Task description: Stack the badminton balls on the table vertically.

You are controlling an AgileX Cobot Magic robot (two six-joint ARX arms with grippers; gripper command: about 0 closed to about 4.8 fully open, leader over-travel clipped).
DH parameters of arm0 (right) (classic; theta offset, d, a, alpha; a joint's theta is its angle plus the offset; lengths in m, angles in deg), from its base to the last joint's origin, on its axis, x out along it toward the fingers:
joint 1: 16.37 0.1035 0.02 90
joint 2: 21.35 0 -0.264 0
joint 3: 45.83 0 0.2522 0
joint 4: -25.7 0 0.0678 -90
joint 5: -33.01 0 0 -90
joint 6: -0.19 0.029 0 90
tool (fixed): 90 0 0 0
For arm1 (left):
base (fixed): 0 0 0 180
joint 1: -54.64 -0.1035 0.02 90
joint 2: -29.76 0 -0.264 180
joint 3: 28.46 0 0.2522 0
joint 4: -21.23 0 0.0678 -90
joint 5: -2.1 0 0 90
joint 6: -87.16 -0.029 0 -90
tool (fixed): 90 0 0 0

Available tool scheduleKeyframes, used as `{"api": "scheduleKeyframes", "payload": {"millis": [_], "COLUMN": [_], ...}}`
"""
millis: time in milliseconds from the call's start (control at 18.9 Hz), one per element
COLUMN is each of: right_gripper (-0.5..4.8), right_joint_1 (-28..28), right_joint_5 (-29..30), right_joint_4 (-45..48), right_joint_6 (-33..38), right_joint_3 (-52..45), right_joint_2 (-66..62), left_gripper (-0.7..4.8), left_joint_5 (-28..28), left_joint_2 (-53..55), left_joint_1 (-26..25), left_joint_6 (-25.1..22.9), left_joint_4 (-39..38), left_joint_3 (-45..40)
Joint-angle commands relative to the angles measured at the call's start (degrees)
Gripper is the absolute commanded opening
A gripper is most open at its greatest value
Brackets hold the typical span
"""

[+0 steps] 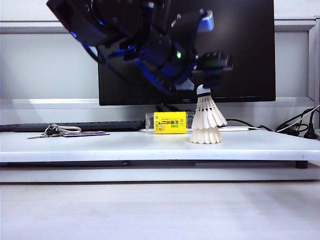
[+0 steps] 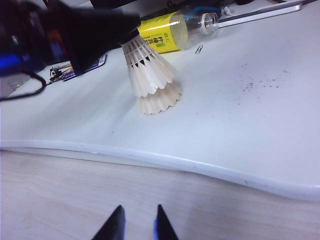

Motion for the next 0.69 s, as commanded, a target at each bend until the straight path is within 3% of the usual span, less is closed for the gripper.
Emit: {"api": "scheduleKeyframes", "payload": {"millis": [53,159,424,689], "right_gripper": [0.84,0.84,0.84,0.84], "right_joint_1": [0.0,0.0,0.0,0.0], "right_joint_5": [-0.1,-0.1,0.1,-0.1], "right_joint_4": [-0.1,-0.1,0.1,1.3], "right_joint_6": [-0.2,-0.2,-0.2,-0.2], "right_joint_3": [0.0,0.0,0.1,0.1], "right_joint_2": [0.1,0.1,0.1,0.1], "left_gripper": [3.44,3.44,3.4,3.39], "left_joint_5": [0.1,0.2,7.6,8.1], "left_joint_2": [-3.0,-5.7,-22.6,-40.8], "left_joint_1": [0.1,0.0,-0.6,-4.8], "left_joint_6": [0.0,0.0,-1.4,-1.1], "left_joint_4": [0.7,-1.3,-21.1,-36.1], "left_joint_3": [0.5,0.5,0.5,0.5]}}
